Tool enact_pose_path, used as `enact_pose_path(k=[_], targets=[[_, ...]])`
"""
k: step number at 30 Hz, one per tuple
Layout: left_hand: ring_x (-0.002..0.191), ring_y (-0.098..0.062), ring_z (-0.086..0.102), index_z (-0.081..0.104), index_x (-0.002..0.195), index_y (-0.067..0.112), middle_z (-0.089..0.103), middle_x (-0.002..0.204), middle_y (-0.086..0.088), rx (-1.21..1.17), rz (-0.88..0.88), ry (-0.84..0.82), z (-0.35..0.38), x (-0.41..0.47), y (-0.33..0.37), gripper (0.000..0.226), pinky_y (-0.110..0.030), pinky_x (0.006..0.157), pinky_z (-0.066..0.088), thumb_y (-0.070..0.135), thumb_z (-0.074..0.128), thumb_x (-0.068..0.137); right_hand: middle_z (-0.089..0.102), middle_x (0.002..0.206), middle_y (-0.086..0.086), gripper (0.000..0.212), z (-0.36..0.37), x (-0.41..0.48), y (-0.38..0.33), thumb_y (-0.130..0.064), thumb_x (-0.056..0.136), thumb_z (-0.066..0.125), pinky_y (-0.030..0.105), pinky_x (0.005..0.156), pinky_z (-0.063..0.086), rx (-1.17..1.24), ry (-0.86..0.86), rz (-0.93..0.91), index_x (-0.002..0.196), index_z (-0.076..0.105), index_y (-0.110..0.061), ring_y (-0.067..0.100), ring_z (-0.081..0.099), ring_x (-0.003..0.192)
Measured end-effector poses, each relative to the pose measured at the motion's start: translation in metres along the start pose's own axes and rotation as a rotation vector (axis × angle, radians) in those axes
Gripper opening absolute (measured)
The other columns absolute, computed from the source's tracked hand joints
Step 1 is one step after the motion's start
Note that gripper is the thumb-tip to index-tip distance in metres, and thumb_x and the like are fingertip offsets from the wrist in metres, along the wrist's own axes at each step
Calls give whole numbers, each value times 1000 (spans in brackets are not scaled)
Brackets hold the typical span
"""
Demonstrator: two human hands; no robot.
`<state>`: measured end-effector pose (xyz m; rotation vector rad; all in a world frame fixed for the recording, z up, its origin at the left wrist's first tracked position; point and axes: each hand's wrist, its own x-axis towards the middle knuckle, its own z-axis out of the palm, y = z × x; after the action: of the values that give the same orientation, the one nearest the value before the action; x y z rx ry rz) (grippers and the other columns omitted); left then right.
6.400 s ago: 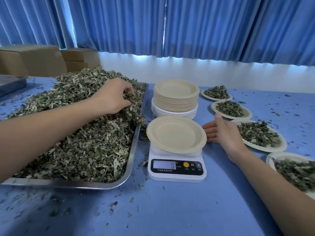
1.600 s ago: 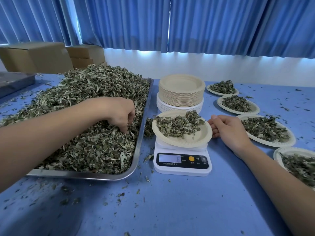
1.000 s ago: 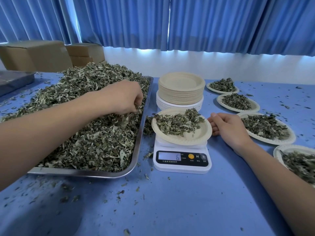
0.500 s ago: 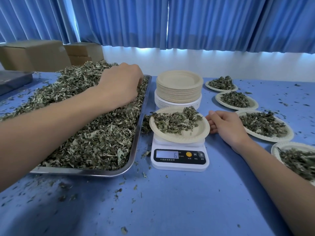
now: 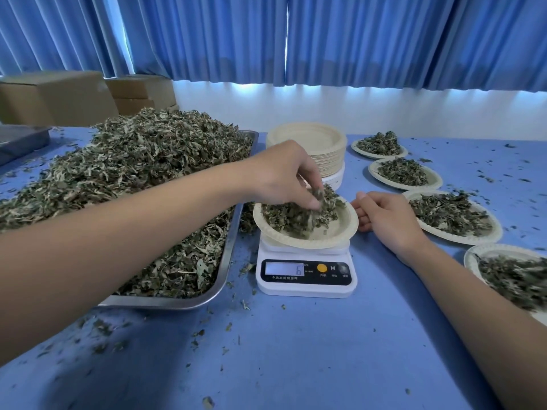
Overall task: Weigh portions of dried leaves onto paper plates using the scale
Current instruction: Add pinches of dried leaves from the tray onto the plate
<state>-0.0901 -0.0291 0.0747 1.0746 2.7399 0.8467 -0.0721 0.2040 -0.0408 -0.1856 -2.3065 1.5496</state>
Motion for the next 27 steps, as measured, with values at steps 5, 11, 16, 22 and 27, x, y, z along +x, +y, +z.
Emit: enact_pose_path(k=[5,11,16,22,27], targets=[[87,-8,68,75,97,26,73,96,4,-257,-91,48,-9,2,-13,26,-26,80,55,39,84,75,76,73,8,37,0,0,0,-30,105,53,21,57,55,1,6,5,87,76,-7,10,65,55],[72,-16,59,73,93,16,64,84,-2,122,-257,312,-21,1,-61,27,-35,71,57,-3,76,75,75,70,5,37,0,2,3,-32,104,54,20,57,55,-1,3,1,85,77,-10,10,65,55],[85,-21,68,77,87,12,73,88,-5,370,-348,307,-24,-5,-102,17,-31,81,55,-3,69,84,76,72,5,37,-1,3,5,-34,103,54,25,61,55,-2,-8,-5,84,77,-13,12,68,59],[87,-19,64,76,102,13,73,100,-5,398,-316,157,-18,-11,-120,15,-29,82,52,12,68,90,76,74,8,37,0,4,6,-33,104,54,29,64,57,2,-7,-2,85,77,-11,17,67,62],[85,-23,66,74,94,15,72,94,-5,475,-336,50,-12,-13,-115,11,-31,75,54,13,71,84,76,74,10,37,0,3,5,-33,104,54,31,66,57,0,-10,-3,86,77,-10,15,66,61]])
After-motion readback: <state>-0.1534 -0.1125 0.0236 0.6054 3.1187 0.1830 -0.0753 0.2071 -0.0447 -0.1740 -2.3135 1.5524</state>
